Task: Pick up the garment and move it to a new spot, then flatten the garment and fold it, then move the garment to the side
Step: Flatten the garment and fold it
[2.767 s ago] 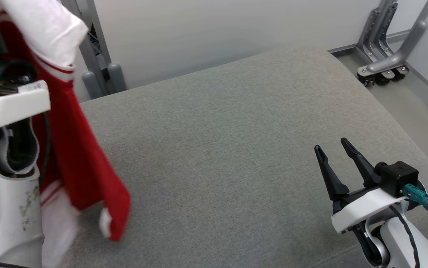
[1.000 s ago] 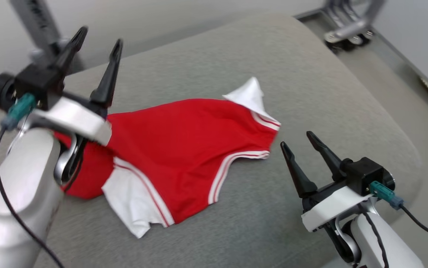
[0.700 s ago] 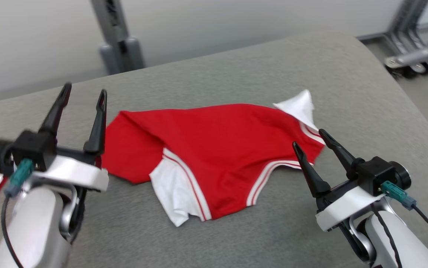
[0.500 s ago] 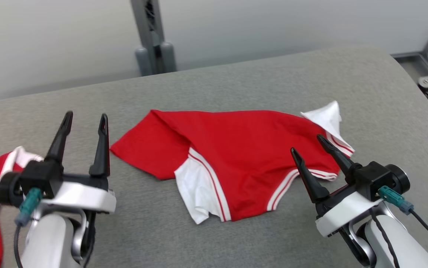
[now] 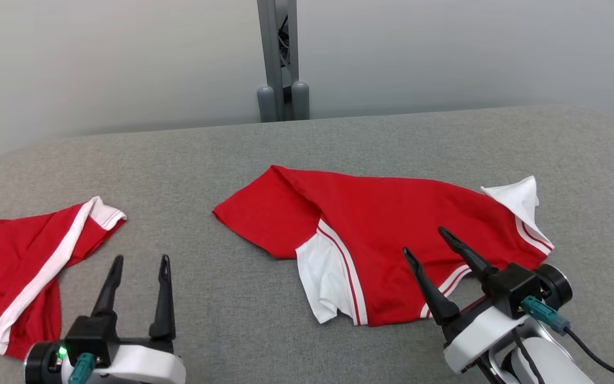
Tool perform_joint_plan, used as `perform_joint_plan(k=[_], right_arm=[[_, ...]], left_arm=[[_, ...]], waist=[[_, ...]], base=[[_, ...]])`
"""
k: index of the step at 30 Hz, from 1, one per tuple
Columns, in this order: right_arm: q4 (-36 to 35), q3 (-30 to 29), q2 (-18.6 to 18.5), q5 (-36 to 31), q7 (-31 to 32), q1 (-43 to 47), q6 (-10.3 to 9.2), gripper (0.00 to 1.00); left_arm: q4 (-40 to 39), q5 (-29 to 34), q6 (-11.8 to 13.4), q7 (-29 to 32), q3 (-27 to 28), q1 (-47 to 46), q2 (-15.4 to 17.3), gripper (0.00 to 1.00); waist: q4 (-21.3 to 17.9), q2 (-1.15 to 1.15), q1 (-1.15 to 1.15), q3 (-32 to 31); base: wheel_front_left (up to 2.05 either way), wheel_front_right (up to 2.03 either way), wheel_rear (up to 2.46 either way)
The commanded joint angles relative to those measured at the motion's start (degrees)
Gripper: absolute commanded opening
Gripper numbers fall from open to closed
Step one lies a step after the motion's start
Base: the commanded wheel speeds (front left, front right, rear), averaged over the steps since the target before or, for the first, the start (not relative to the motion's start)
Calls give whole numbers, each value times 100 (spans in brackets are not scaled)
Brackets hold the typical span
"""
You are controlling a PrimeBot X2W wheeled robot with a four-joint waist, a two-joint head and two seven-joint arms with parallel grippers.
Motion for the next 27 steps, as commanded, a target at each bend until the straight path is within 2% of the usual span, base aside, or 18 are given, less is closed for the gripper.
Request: perform_joint_plan(k=[1,13,20,27], right_arm=[[26,-9,1,-28,-13,108,-2,100],[67,87,27,-75,-13,133,-2,100],[575,966,-60,-91,-13,-214,-2,100],[1279,1827,-137,-328,-12,-767,-2,100]], left_arm=[[37,50,15,0,-78,169,0,100],[105,-139,36,0,-320,112,-5,100],[210,-128,-94,0,-398,-79,-5,100],[259,-240,-119,0,-539,-302,-4,100]], waist=[[114,0,0,-55],[319,0,0,45],[392,0,0,384],[583,0,0,737]], base=[[0,0,0],[0,0,0],[0,0,0],[0,0,0]])
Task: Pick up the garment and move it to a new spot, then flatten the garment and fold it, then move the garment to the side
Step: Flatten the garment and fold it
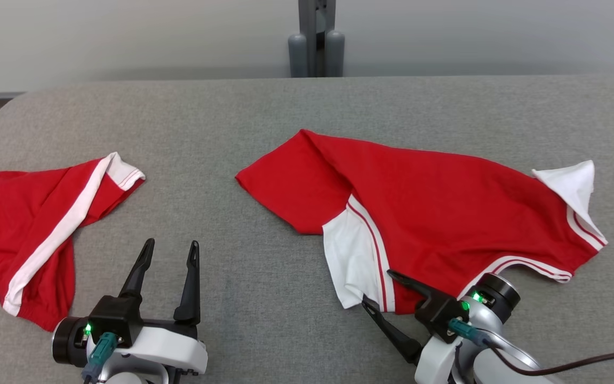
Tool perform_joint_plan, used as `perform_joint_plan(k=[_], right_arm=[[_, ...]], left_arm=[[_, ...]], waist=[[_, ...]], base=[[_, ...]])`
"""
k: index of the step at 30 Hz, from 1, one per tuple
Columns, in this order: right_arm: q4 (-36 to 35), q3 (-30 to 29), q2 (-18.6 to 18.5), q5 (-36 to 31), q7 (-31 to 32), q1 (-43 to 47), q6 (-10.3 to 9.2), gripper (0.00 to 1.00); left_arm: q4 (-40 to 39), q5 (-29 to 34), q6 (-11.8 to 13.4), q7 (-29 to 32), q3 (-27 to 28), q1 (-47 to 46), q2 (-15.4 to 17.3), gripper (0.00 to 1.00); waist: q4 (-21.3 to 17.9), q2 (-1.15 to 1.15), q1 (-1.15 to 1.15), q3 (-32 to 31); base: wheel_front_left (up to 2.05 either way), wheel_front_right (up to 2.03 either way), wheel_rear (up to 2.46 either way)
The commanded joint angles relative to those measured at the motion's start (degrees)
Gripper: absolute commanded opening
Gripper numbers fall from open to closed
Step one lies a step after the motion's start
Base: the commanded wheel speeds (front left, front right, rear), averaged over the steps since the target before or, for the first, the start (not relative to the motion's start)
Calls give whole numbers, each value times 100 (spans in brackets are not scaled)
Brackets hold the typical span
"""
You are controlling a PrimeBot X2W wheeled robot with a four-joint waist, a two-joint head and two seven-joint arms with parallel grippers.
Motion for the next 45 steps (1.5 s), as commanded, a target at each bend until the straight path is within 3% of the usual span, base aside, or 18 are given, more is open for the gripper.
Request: perform_joint_plan(k=[1,7,13,14,15,23,35,39,45], right_arm=[[156,137,-49,-96,-13,-137,-4,100],[775,501,1,-455,-12,-529,-3,100],[1080,298,108,-628,-9,-687,-4,100],[1130,263,132,-647,-6,-692,-4,38],[1168,225,158,-663,-6,-705,-4,0],[636,460,392,-130,-13,-536,-3,0],[-1052,1483,176,900,-13,-734,-3,0],[-1604,1536,-23,1258,-13,-867,-4,0],[-2036,1044,-608,1741,-9,-1358,-3,0]], left_arm=[[12,-61,-5,0,-11,-114,25,100],[47,-138,23,0,-66,-237,26,100],[42,-193,36,0,-110,-273,26,100],[41,-203,39,0,-115,-277,25,100],[40,-210,41,0,-123,-282,25,100],[92,-264,59,0,-158,-210,27,100],[217,-419,100,0,-216,93,27,100],[239,-475,142,0,-260,256,25,100],[201,-538,153,0,-314,371,26,100]], waist=[[104,0,0,112],[252,0,0,236],[376,0,0,300],[390,0,0,307],[404,0,0,313],[377,0,0,165],[169,0,0,-528],[111,0,0,-758],[29,0,0,-762]], base=[[0,0,0],[0,0,0],[0,0,0],[0,0,0],[0,0,0],[0,0,0],[0,0,0],[0,0,0],[0,0,0]])
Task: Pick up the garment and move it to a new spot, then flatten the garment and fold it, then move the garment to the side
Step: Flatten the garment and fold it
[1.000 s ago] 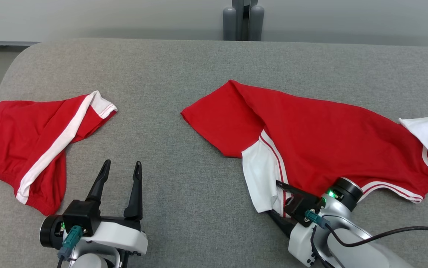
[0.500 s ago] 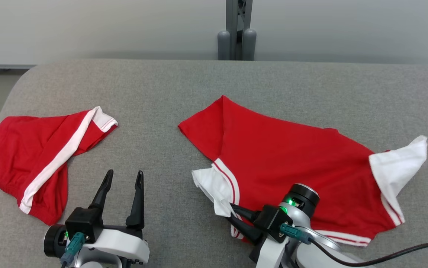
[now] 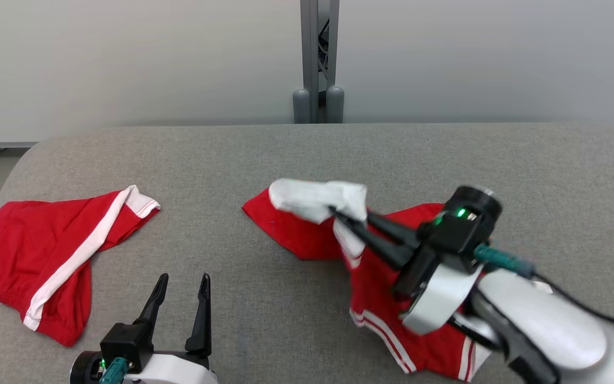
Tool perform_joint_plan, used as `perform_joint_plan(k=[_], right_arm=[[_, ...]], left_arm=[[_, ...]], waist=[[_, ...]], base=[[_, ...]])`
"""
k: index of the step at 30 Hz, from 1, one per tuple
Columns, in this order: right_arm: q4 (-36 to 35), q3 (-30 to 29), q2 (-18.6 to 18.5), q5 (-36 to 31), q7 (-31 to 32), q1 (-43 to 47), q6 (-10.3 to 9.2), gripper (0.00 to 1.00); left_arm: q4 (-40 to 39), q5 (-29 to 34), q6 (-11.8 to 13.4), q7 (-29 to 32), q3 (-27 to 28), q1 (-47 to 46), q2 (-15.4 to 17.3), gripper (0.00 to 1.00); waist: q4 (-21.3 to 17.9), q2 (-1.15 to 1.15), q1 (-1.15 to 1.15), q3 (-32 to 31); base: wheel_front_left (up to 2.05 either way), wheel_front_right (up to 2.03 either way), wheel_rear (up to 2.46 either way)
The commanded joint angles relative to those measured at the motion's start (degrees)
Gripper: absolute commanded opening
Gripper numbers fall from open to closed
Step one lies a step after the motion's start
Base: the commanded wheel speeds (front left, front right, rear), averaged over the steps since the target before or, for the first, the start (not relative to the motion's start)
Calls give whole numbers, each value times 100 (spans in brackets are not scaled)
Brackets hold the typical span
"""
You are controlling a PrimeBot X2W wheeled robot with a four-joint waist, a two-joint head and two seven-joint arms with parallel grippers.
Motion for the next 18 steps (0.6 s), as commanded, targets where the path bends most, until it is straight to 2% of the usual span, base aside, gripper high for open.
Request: perform_joint_plan(k=[1,4,9,15,18], right_arm=[[-20,-81,-126,55,14,-133,-2,0],[51,-410,-504,394,56,-470,-2,0],[664,-729,-1159,680,196,-1199,-2,0],[1757,-649,-1833,794,291,-2130,-3,0],[2369,-526,-2024,839,266,-2523,-2,0]], left_arm=[[-12,-4,5,0,10,6,25,100],[-32,4,-24,0,-17,-99,24,100],[-31,90,-102,0,-55,-362,25,100],[-38,205,-198,0,-59,-732,24,100],[-38,248,-251,0,-37,-879,25,100]], waist=[[-16,0,0,58],[-21,0,0,242],[43,0,0,746],[234,0,0,1440],[341,0,0,1732]], base=[[0,0,0],[0,0,0],[0,0,0],[0,0,0],[0,0,0]])
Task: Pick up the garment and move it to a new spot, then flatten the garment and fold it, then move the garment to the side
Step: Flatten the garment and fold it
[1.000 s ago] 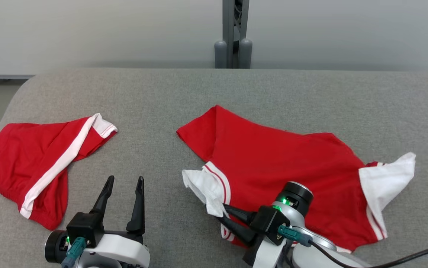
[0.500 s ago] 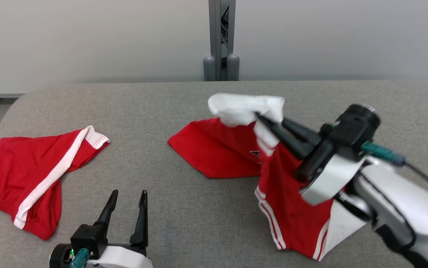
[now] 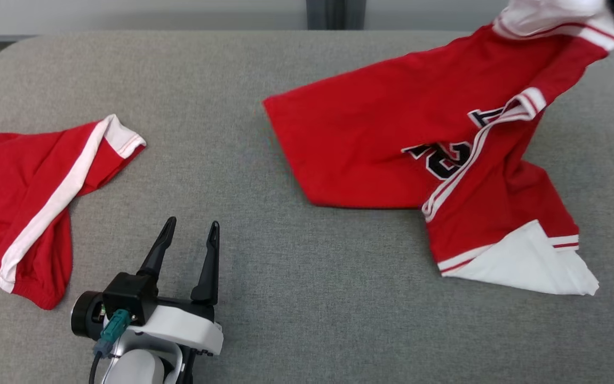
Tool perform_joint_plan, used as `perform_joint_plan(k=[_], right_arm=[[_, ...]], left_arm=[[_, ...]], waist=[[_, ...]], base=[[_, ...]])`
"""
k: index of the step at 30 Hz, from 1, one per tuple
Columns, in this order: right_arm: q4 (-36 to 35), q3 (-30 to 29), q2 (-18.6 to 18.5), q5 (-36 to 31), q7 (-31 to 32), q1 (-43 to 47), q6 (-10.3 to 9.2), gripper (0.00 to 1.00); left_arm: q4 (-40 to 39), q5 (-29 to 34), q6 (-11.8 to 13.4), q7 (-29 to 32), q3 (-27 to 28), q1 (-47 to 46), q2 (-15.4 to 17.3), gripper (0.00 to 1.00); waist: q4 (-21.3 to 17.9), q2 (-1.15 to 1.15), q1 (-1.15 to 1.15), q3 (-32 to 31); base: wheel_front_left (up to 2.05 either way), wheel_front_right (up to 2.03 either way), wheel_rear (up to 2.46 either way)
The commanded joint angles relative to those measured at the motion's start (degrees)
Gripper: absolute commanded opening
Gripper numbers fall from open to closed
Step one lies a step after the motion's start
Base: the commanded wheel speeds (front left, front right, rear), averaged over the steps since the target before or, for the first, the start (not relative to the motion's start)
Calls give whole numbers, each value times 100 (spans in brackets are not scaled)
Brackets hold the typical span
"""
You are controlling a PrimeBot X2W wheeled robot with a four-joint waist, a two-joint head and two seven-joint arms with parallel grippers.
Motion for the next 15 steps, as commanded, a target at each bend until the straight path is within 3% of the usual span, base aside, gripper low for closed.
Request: perform_joint_plan(k=[1,10,11,12,15], right_arm=[[381,54,-88,60,-21,-263,-4,0],[2063,227,-189,168,27,-1419,-4,0],[2266,226,-168,134,44,-1514,-4,94],[2458,239,-115,127,73,-1588,-3,100],[2918,278,17,113,163,-1779,-3,100]], left_arm=[[-18,53,-48,0,35,-165,24,100],[-114,0,-120,0,-40,-426,24,100],[-126,-19,-117,0,-66,-456,22,100],[-131,-28,-106,0,-83,-479,23,100],[-128,-73,-50,0,-112,-510,23,100]], waist=[[216,0,0,452],[526,0,0,1051],[563,0,0,1099],[595,0,0,1135],[655,0,0,1196]], base=[[0,0,0],[0,0,0],[0,0,0],[0,0,0],[0,0,0]])
